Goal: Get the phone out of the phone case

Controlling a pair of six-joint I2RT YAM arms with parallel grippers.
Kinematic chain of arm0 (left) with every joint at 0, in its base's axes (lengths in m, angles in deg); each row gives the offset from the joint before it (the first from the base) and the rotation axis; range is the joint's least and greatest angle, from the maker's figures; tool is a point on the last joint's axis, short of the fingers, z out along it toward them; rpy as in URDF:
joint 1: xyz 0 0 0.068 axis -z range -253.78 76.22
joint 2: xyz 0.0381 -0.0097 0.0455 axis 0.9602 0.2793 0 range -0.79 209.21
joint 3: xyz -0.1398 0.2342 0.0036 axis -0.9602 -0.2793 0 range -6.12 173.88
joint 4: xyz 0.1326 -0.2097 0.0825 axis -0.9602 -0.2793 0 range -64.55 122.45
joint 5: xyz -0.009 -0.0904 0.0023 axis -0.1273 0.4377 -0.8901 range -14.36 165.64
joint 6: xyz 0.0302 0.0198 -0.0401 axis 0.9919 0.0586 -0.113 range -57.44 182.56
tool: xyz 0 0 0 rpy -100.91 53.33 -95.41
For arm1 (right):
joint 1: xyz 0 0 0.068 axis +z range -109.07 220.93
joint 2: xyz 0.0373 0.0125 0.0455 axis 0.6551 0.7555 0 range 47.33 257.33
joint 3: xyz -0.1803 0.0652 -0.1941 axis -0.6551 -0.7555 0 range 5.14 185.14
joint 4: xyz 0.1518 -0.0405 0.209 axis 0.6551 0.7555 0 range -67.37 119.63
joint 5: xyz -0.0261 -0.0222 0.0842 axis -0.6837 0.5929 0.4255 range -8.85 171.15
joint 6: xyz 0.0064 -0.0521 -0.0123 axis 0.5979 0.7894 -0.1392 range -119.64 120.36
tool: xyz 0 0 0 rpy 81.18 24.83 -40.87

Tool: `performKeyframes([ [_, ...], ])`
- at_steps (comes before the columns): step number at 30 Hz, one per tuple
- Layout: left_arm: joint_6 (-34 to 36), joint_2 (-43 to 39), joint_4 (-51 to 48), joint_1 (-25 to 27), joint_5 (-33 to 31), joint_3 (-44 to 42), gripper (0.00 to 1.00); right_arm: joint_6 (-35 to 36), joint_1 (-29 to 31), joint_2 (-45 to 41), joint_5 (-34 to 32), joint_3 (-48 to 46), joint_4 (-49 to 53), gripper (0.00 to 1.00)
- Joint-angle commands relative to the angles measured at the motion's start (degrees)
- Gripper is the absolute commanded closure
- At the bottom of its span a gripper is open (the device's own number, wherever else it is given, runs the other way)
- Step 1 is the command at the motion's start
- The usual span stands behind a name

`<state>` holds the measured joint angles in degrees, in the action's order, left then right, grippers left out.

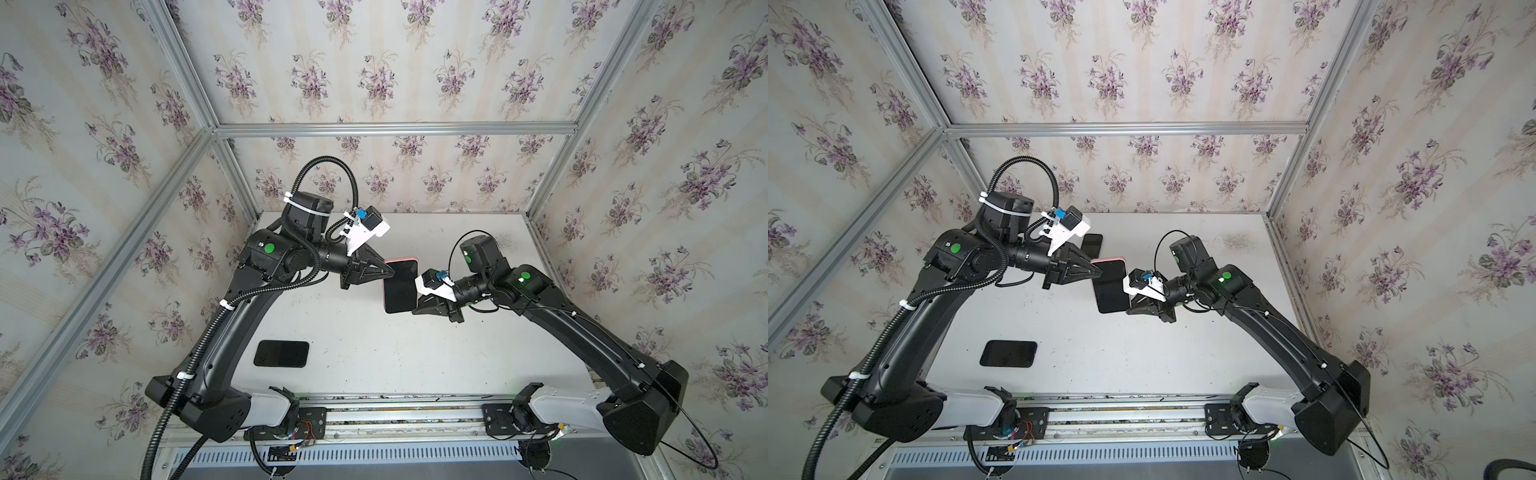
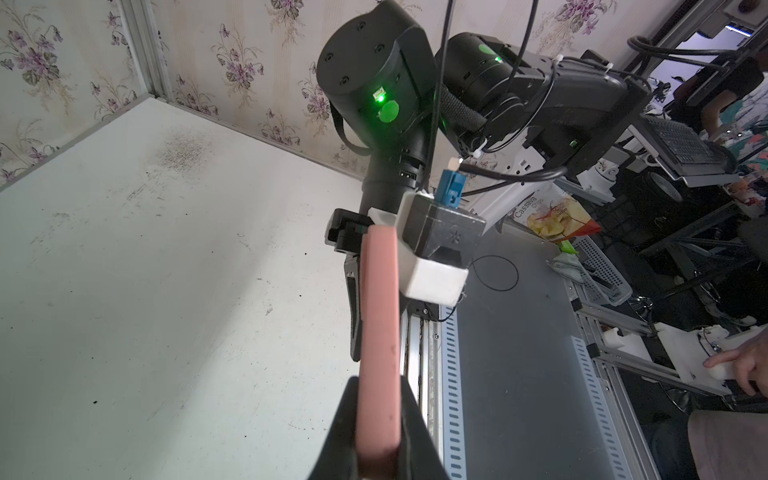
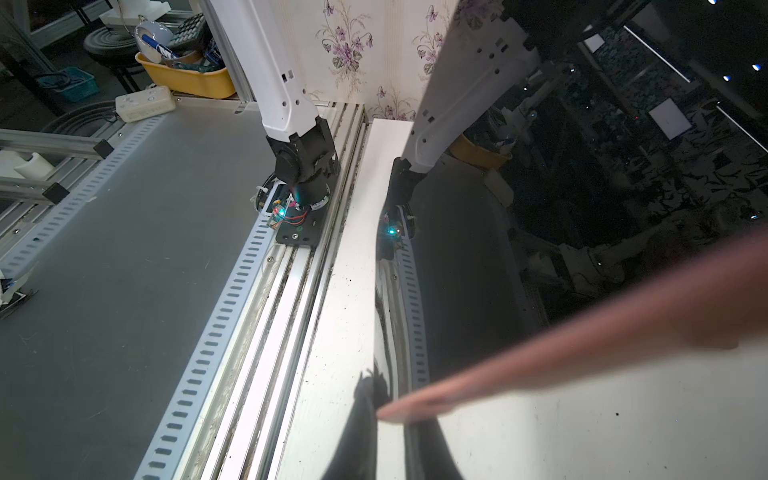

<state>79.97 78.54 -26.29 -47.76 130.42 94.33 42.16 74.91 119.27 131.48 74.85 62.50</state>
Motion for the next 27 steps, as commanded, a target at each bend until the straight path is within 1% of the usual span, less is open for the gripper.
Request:
performKeyframes([
  [1,-3.0,0.8,4.5,0.9,4.1,-0.2,1.00,2.8,0.1,-0.6,0.7,0.8,-4.8,1.00],
  [6,-7.6,3.5,6.1,2.1,5.1,-0.3,1.00,3.0,0.1,-1.1,-0.6,0.0,-8.9,1.00],
  [10,-11.2,6.1,7.2,2.5,8.6,0.5,1.00,2.9,0.1,-1.8,-2.5,-1.2,-13.2,1.00],
  [13,-13.0,6.6,9.0,3.2,8.6,0.3,1.00,2.5,0.1,-2.4,-4.0,-2.3,-16.1,1.00],
  [19,-16.8,8.0,12.2,3.2,11.5,0.3,1.00,-1.1,0.1,-5.3,-8.4,-7.2,-25.3,1.00],
  [25,-18.7,9.0,13.3,3.0,12.6,1.7,1.00,-3.1,0.1,-8.4,-11.0,-10.4,-26.0,1.00],
  [26,-19.0,9.1,13.5,2.7,12.7,2.1,1.00,-4.0,0.1,-9.4,-12.2,-11.4,-26.4,0.97],
  [27,-19.7,9.1,13.8,2.4,13.0,2.5,1.00,-5.1,0.0,-10.6,-13.5,-12.6,-27.4,0.93],
])
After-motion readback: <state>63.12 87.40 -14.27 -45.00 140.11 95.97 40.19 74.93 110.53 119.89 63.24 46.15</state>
